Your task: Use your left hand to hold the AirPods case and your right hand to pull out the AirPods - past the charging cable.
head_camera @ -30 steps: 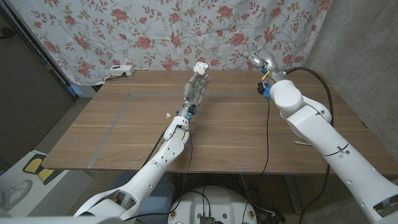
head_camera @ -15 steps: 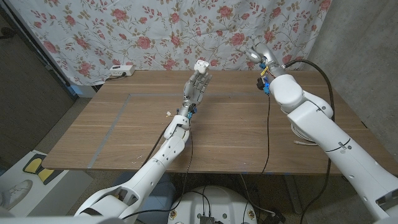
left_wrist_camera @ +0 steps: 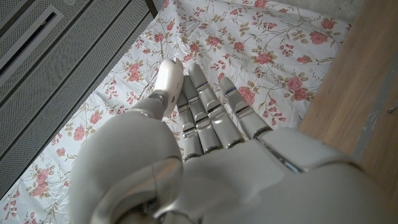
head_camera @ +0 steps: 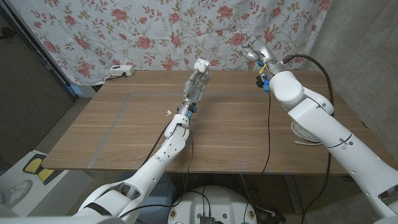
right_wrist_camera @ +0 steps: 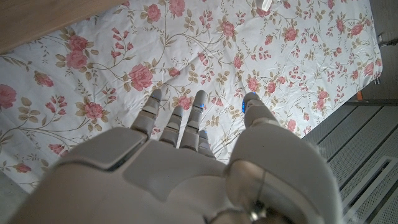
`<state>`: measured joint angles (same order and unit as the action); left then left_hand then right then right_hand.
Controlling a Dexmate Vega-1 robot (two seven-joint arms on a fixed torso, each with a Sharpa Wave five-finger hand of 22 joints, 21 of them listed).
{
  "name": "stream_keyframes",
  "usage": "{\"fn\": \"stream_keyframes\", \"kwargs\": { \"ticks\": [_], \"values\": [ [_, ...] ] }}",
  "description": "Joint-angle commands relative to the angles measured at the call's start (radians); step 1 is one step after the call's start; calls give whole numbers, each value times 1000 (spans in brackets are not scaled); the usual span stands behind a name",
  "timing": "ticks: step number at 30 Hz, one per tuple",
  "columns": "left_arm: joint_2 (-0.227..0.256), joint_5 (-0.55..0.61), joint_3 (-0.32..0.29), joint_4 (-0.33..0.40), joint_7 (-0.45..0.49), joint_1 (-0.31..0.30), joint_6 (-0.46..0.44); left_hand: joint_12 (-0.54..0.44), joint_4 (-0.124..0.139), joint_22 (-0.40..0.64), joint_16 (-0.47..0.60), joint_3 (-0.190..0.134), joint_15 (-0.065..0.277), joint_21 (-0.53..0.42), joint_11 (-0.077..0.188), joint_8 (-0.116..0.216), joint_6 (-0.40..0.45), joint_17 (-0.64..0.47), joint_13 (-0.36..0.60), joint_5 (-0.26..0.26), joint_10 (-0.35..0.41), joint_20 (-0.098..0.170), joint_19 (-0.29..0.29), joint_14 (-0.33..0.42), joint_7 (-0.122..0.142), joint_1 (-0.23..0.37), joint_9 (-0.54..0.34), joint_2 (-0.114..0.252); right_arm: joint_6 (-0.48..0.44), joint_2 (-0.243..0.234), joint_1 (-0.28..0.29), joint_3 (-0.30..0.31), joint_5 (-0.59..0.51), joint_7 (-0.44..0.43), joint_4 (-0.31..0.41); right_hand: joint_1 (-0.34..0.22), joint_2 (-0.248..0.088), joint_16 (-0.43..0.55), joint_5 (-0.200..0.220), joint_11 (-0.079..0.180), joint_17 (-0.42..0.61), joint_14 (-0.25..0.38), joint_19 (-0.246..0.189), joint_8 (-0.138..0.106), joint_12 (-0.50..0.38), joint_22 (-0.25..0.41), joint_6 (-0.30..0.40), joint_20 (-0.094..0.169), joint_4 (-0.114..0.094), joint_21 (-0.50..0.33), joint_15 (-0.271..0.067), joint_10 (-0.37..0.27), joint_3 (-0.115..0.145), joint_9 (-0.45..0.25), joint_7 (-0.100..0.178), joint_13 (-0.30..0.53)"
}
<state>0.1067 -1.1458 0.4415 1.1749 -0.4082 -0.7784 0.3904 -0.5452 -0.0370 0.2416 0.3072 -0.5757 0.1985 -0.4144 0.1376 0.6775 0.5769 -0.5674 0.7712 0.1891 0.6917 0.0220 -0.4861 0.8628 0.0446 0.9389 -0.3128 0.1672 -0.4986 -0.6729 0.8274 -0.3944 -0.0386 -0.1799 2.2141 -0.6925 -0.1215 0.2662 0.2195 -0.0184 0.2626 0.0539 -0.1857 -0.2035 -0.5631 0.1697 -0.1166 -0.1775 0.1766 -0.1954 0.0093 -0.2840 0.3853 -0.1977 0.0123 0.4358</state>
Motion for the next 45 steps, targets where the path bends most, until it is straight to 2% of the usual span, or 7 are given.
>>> {"fn": "stream_keyframes", "kwargs": {
  "ticks": [1, 6, 12, 30, 34, 39, 45],
  "values": [
    [-15, -5, -7, -35, -38, 16, 8, -9, 88, -1, 6, -103, 4, -9, 4, 10, 36, -8, 6, 4, 15, 8, -7, 8, 22, 46, -502, 39, -57, -32, -59, -35, -17, 89, 26, -22, -3, 1, 6, -6, 1, 3, 8, -4, 9, 5, -6, -7, -1, 4, 4, -3, 11, -1, -1, -2],
    [-21, -9, -7, -40, -46, 23, 4, -11, 86, -1, 5, -104, 5, -11, 4, 10, 39, -14, 10, 4, 14, 10, -4, 7, 23, 48, -498, 39, -99, -36, -99, -58, -26, 130, 40, -39, -5, 1, 10, 8, 2, -3, 18, -2, 17, 5, -14, -6, -5, 6, 7, -2, 15, -1, 1, -3],
    [-22, -7, -10, -35, -47, 21, 9, -12, 78, -2, 6, -107, 7, -20, 4, 12, 47, -19, 6, 4, 24, 12, -10, 19, 22, 53, -492, 36, -116, -33, -123, -77, -40, 150, 44, -71, -5, 16, 17, -28, 2, 26, 2, -6, 18, 5, -9, -16, -2, -2, 17, -35, 23, -1, -14, -12],
    [-25, 9, -9, -56, -48, 30, 27, -21, 68, -3, 7, -109, 11, -40, 8, 23, 58, -33, 10, 1, 43, 17, -13, 48, 19, 57, -493, 35, -165, -40, -180, -121, -82, 211, 66, -131, -1, 32, 31, -25, 0, 59, -19, -8, 21, 4, -6, -27, 3, -5, 15, -89, 38, -1, -28, -31],
    [-30, 9, -9, -67, -55, 34, 31, -22, 66, -4, 6, -109, 12, -43, 10, 24, 60, -35, 10, 0, 45, 18, -13, 49, 19, 57, -492, 35, -184, -40, -207, -137, -84, 245, 66, -141, 3, 30, 33, -30, -1, 57, -27, -6, 25, 4, -8, -28, 1, -7, 45, -90, 38, -1, -30, -36],
    [-34, 8, -10, -70, -51, 34, 29, -20, 67, -4, 1, -109, 14, -48, 5, 24, 61, -35, 7, -1, 46, 18, -11, 51, 19, 55, -488, 34, -198, -35, -222, -158, -107, 251, 69, -150, 3, 30, 35, -29, -3, 58, -29, -6, 29, 4, -9, -30, 0, -6, 44, -92, 40, -1, -27, -39],
    [-44, 2, -15, -90, -77, 42, 39, -18, 63, -5, -4, -111, 9, -53, 1, 24, 59, -38, 4, -1, 45, 16, -8, 49, 15, 57, -486, 35, -203, -28, -230, -169, -112, 267, 64, -177, 13, 42, 40, -45, -16, 98, -48, -18, 27, 3, 27, -28, 0, -8, 75, -146, 40, -1, -37, -55]
  ]
}}
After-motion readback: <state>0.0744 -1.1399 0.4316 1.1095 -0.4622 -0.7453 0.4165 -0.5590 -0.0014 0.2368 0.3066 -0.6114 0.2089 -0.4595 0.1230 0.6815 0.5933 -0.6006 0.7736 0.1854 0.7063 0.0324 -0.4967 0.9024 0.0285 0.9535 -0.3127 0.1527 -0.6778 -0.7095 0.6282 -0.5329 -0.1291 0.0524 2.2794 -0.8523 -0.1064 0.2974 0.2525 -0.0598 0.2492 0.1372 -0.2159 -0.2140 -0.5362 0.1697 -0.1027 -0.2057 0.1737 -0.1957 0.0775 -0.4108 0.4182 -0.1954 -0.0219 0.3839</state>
